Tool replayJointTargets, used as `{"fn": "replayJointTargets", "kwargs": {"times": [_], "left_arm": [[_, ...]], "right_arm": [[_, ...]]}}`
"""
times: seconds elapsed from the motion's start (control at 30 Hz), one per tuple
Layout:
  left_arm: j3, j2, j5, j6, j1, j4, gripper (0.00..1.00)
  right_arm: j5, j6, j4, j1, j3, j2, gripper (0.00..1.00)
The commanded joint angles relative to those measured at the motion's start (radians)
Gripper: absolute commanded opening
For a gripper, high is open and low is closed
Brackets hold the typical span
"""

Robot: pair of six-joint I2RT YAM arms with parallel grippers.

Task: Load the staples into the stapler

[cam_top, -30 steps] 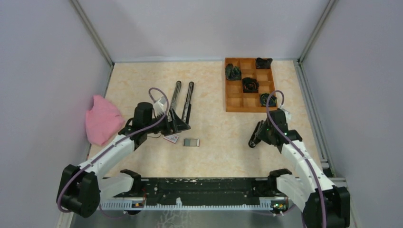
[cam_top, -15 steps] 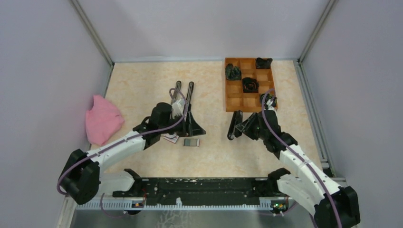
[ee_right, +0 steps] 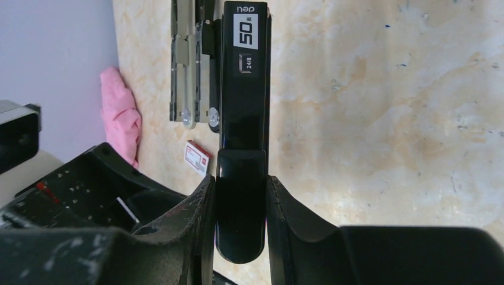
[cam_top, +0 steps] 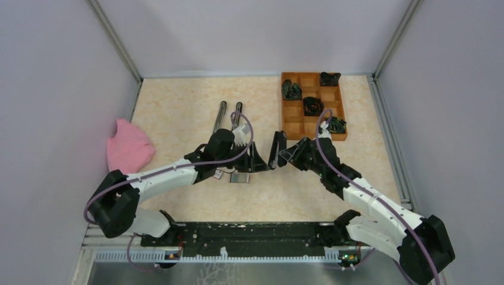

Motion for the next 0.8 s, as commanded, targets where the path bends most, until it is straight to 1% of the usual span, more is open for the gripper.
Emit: {"fn": "replayJointTargets", "kwargs": {"times": [0.0,0.27,0.4,0.57,0.63,0.77], "left_arm": [[0.054,0.049,-0.058,0.004,-0.017,0.036,0.56],[0.078,0.103,-0.099,-0.007,-0.030,0.058,0.47],[0.090,0.121,-0.126,-0.002,-0.034,0.055,0.40],[0.094,0.133,-0.169,0.006,-0.037,0.052,0.35],[0.089,0.131,-0.189,0.011,-0.037,0.056,0.30],[0.073,0.118,-0.224,0.022,-0.037,0.068,0.15]], "right_arm": [[0.043,0.032,0.202,0.040,0.024,0.000,0.00],[0.043,0.033,0.238,0.064,0.029,0.014,0.00],[0.037,0.038,0.254,0.072,0.030,0.018,0.00],[0.018,0.047,0.279,0.087,0.032,0.030,0.00],[0.009,0.045,0.282,0.090,0.034,0.036,0.00],[0.000,0.027,0.274,0.092,0.036,0.046,0.00]]}}
